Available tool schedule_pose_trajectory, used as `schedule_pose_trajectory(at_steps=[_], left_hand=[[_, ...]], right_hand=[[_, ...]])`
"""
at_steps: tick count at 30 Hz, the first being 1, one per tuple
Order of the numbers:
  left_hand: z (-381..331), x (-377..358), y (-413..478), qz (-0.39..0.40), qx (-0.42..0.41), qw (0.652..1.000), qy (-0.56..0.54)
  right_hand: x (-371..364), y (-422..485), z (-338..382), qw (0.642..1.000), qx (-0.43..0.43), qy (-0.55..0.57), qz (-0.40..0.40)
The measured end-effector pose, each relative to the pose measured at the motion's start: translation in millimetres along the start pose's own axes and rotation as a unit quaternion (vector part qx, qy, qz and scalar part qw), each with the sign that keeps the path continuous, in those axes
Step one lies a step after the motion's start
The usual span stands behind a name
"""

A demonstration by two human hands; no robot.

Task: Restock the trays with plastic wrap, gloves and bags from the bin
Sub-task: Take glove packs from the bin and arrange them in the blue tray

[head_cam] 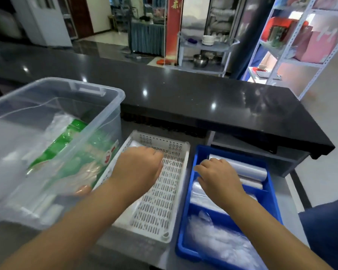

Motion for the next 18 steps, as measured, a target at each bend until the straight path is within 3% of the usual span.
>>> schedule_pose_trajectory(at_steps=[8, 14, 18], left_hand=[[100, 80, -75, -0.040, 0.062, 0.994, 0.077], [227, 98, -125, -0.051, 0.117, 0.989, 0.079], [313, 95, -146, -0.045, 0.100, 0.991, 0.078]], right_hand=[[71, 53, 93, 0.995, 0.065, 0.003, -0.073], [115, 106, 179, 0.981, 0.081, 0.052, -0.170], [137, 159, 250, 0.972, 0.110, 0.067, -0.199]])
Point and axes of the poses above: each hand's wrist, its own y-axis towards the middle knuckle, its own x-axis out of the back of the hand, z = x × y, the point moved 5 cm from there along y, towards the middle knuckle, and after that the axes turned 5 degrees about -y, right-handed, at the moved point
